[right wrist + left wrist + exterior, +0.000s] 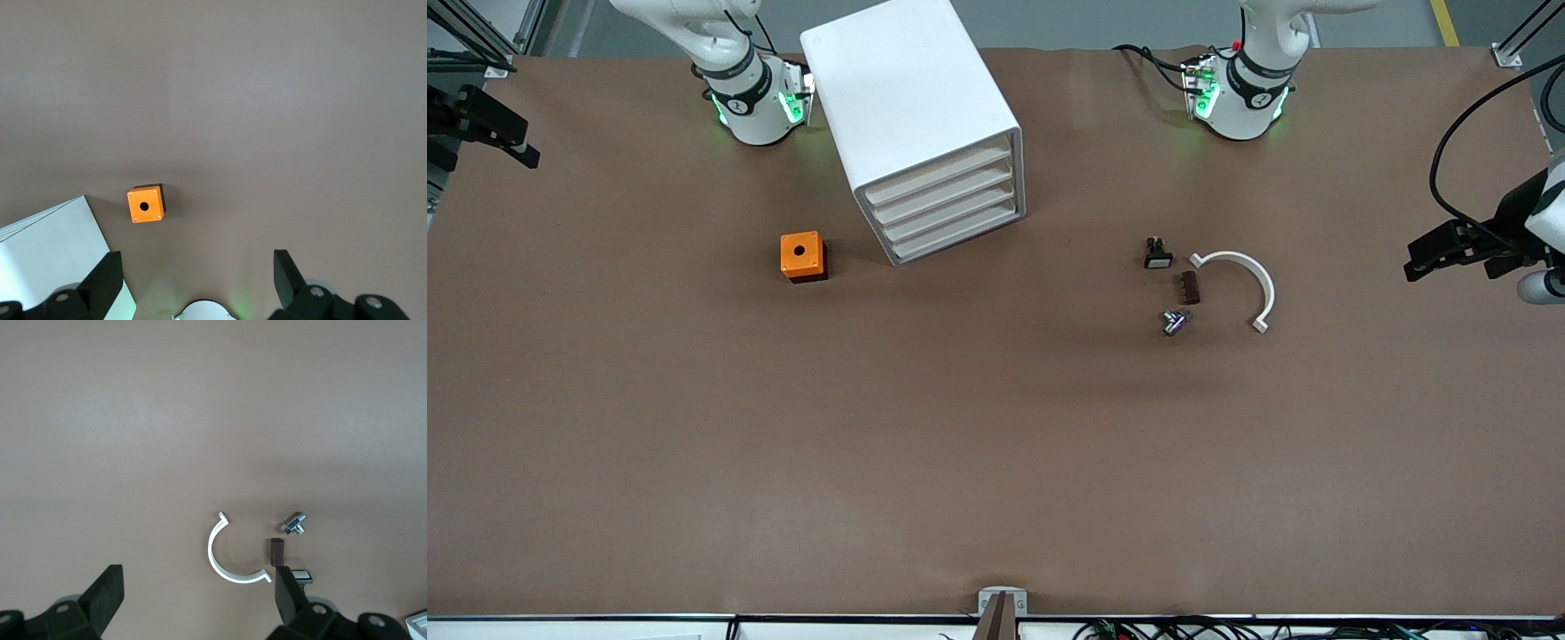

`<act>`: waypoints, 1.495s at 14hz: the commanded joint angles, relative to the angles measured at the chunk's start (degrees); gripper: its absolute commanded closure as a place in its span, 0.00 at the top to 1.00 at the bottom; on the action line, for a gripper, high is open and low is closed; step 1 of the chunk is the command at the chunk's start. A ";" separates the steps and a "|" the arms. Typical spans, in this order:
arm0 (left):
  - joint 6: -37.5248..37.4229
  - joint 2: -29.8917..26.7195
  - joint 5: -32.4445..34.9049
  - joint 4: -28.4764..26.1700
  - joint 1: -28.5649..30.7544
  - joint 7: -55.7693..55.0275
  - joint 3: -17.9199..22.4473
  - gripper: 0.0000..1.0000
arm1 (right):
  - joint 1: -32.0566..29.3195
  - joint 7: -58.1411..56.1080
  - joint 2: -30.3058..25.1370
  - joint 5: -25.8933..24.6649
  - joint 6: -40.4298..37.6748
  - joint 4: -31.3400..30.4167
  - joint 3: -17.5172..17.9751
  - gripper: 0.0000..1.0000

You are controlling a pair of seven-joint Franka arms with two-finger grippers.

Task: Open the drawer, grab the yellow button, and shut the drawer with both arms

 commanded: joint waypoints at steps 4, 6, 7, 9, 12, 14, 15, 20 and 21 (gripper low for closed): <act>-1.73 0.44 -1.07 0.96 -0.02 -0.91 -0.06 1.00 | 0.33 0.95 0.40 -0.23 1.17 0.96 -0.15 1.00; -3.75 0.70 -2.03 0.96 -0.01 -0.82 0.12 1.00 | 0.33 0.43 0.40 -0.40 1.69 0.87 -0.23 1.00; -3.84 1.75 -2.03 0.96 -0.10 -0.90 0.12 1.00 | 0.24 0.34 0.40 -0.49 2.05 0.87 -0.24 1.00; -4.02 3.77 -2.03 0.69 -0.37 -1.08 0.03 1.00 | 0.33 -0.01 0.40 -1.19 2.75 0.87 -0.24 1.00; -4.55 8.51 -2.21 0.60 -1.16 -2.65 -0.23 1.00 | 0.42 -0.63 0.40 -1.37 2.84 0.87 -0.15 1.00; -4.20 10.98 -2.21 0.69 -2.30 -5.28 -0.32 1.00 | 0.33 -0.72 0.40 -1.46 2.75 0.79 -0.23 1.00; -3.59 12.38 -2.73 0.69 -2.48 -7.04 -0.41 1.00 | 0.24 -1.07 0.40 -1.46 2.84 0.78 -0.24 1.00; -2.53 18.02 -8.62 0.69 -4.76 -17.22 -0.50 1.00 | -0.02 -2.39 0.40 -1.46 2.75 0.70 -0.50 1.00; -2.70 18.28 -9.50 0.60 -6.16 -20.73 -0.41 1.00 | 0.06 -2.39 0.31 -1.46 2.58 0.70 -0.50 1.00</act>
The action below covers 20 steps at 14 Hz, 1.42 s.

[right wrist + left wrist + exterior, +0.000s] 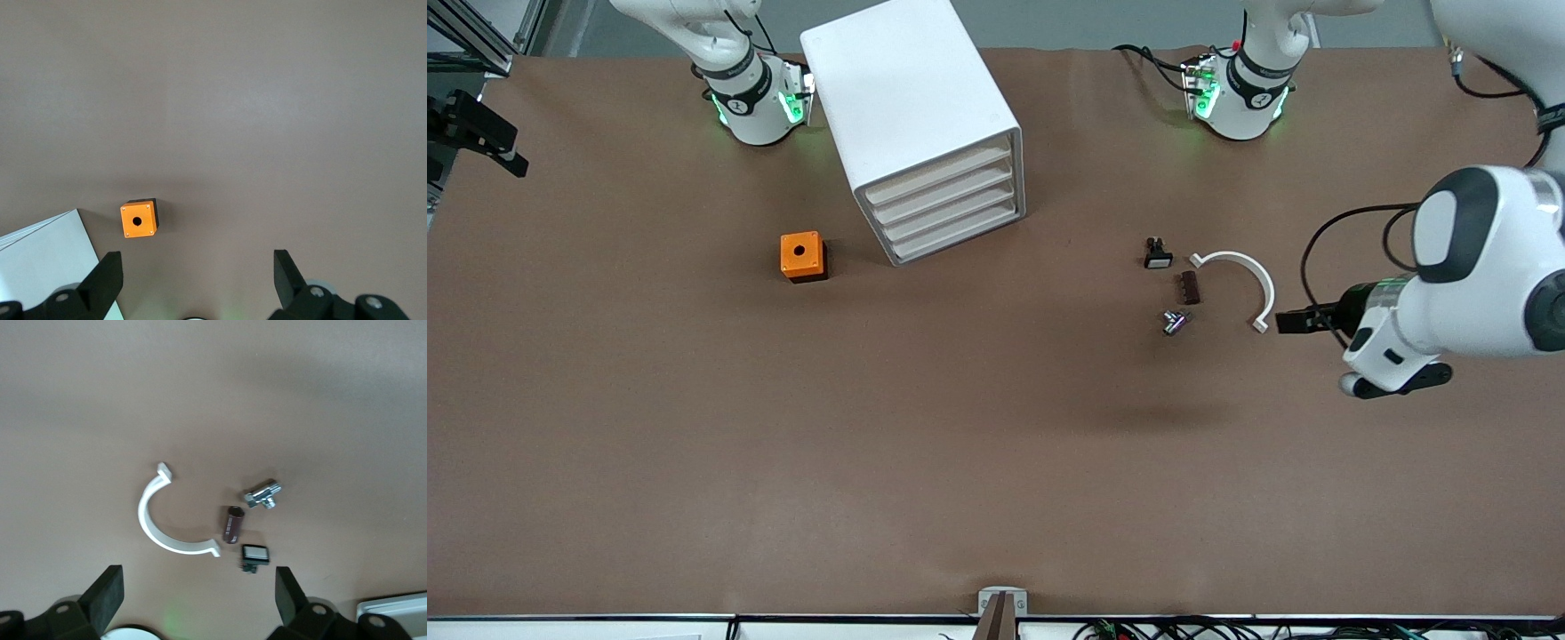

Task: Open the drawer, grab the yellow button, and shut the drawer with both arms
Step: 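Move the left gripper toward the white drawer cabinet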

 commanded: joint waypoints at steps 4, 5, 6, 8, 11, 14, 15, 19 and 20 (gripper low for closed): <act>-2.05 1.26 -3.75 1.27 -6.07 -21.17 0.17 1.00 | -0.02 -0.82 0.32 -0.66 -0.24 0.61 -0.29 1.00; -3.19 1.26 -4.89 1.44 -7.30 -25.13 0.17 1.00 | -0.11 -0.82 0.32 -0.66 -0.33 0.61 -0.29 1.00; -5.03 1.87 -7.51 1.44 -7.75 -28.65 0.17 1.00 | -0.11 -0.82 0.32 -0.66 -0.24 0.61 -0.29 1.00; -10.91 2.57 -12.53 1.70 -8.98 -34.46 0.17 1.00 | -0.02 -0.82 0.41 -0.66 -0.15 0.69 -0.29 1.00; -13.39 3.80 -19.46 1.71 -10.13 -46.83 0.17 1.00 | 0.07 -0.82 0.32 -0.57 -0.24 0.61 -0.29 1.00; -16.90 7.57 -27.46 3.54 -10.13 -61.59 0.17 1.00 | 0.07 -0.82 0.32 -0.66 -0.24 0.61 -0.29 1.00; -17.78 8.63 -29.40 4.42 -10.22 -66.25 0.08 1.00 | -0.02 -0.82 0.41 -0.66 -0.24 0.61 -0.29 1.00; -18.76 13.72 -35.57 6.97 -10.31 -85.59 -3.34 1.00 | -0.11 -0.82 0.41 -0.66 -0.33 0.52 -0.29 1.00; -18.76 15.13 -36.70 7.68 -10.31 -90.33 -4.74 1.00 | -0.11 -0.30 0.33 -0.48 -0.77 0.60 -0.29 1.00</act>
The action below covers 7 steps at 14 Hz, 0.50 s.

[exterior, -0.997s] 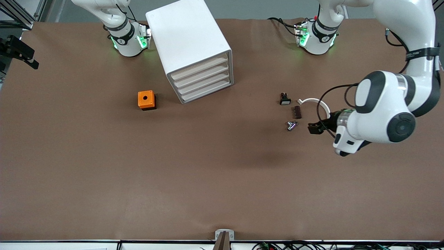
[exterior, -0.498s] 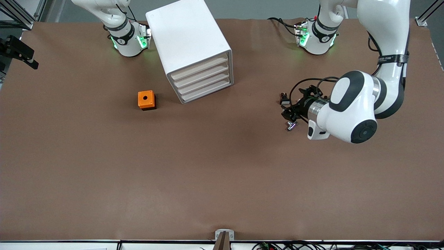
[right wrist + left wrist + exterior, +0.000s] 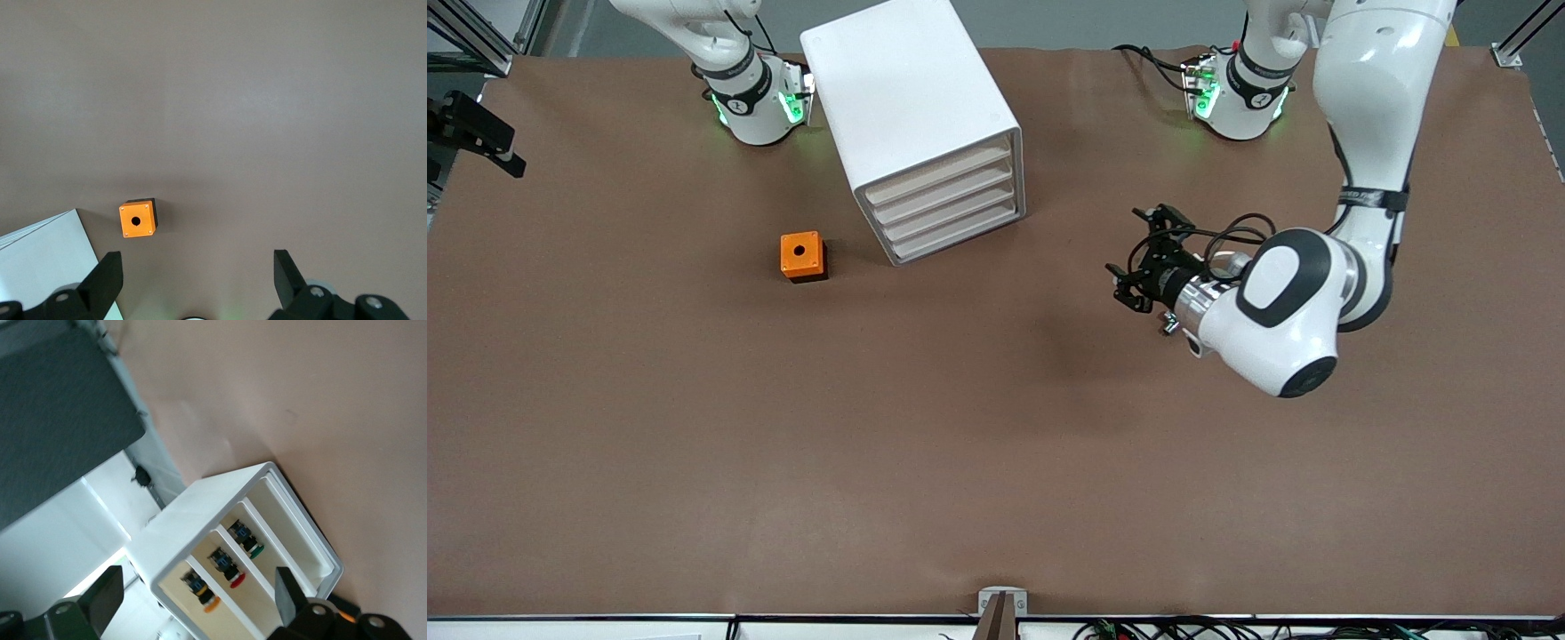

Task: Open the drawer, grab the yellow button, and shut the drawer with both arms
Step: 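Move the left gripper toward the white drawer cabinet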

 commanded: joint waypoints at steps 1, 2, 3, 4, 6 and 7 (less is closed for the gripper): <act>-1.53 4.74 -4.15 4.10 -0.07 -12.38 -2.61 1.00 | -0.02 0.37 0.07 -0.02 -1.30 0.53 -0.05 1.00; -1.61 5.79 -6.17 4.10 -0.42 -15.91 -2.79 1.00 | -0.10 0.98 0.07 0.25 -2.18 0.44 -0.05 1.00; -1.79 6.59 -7.24 4.01 -1.73 -18.29 -2.79 1.00 | -0.19 1.43 0.07 0.42 -2.62 0.44 -0.13 1.00; -2.49 7.64 -8.03 4.01 -2.52 -19.88 -2.88 1.00 | -0.19 1.60 0.07 0.60 -2.97 0.44 -0.13 1.00; -3.81 11.06 -11.27 3.84 -3.32 -24.61 -2.88 1.00 | -0.19 1.69 0.07 0.69 -3.06 0.44 -0.13 1.00; -4.16 12.30 -12.60 3.57 -3.41 -26.12 -3.05 1.00 | -0.19 2.65 -0.02 1.12 -3.06 0.44 -0.13 1.00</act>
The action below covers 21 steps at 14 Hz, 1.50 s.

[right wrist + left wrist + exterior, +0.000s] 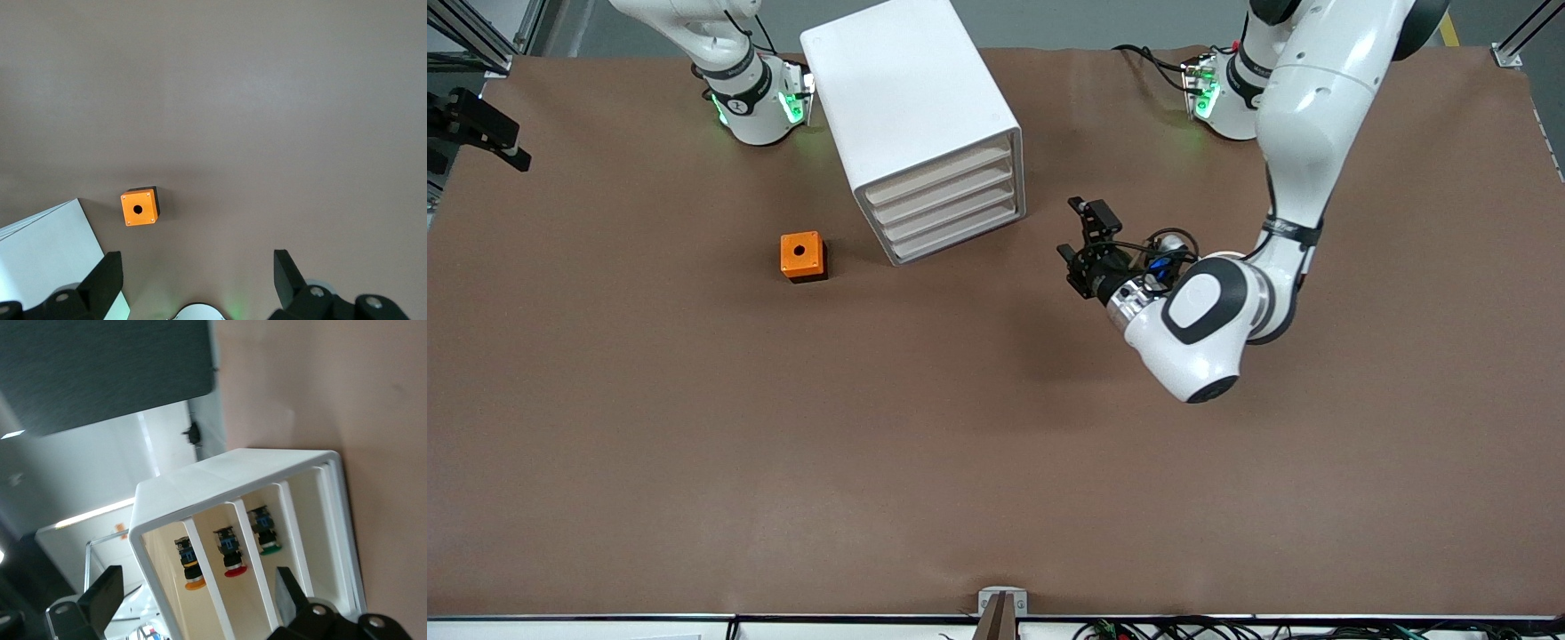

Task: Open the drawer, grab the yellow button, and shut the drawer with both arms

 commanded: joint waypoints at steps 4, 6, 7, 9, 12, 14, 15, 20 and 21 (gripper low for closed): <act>-2.34 3.94 -5.74 1.48 -2.08 -6.07 -0.89 1.00 | -0.19 2.81 -0.02 1.28 -0.33 0.36 -0.03 1.00; -2.34 4.12 -6.97 1.48 -2.70 -9.14 -0.89 1.00 | -0.10 2.73 -0.02 1.28 0.11 0.45 -0.03 1.00; -2.34 4.38 -7.41 1.48 -3.14 -10.98 -0.89 1.00 | -0.10 2.73 -0.02 1.36 0.55 0.45 -0.03 1.00; -2.34 5.09 -8.90 1.48 -3.58 -13.89 -0.89 0.75 | -0.10 2.73 -0.02 1.36 1.43 0.44 -0.03 1.00; -2.34 5.00 -9.35 1.48 -5.59 -13.99 -0.89 0.63 | -0.01 2.73 -0.02 1.36 1.43 0.44 -0.03 1.00; -2.25 4.83 -9.26 1.48 -7.09 -14.08 -0.80 0.63 | 0.16 2.73 -0.02 1.36 1.43 0.45 0.06 1.00; -2.17 4.65 -9.18 1.40 -7.79 -14.17 -0.80 0.63 | 0.16 2.73 -0.02 1.36 1.43 0.45 -0.02 1.00; -0.67 4.47 -8.65 1.13 -11.48 -13.99 -0.54 0.63 | 0.16 2.64 -0.02 1.36 1.43 0.45 0.06 1.00; -0.58 4.47 -8.65 1.04 -12.01 -13.99 -0.54 0.63 | 0.16 2.64 -0.02 1.36 1.43 0.45 -0.02 1.00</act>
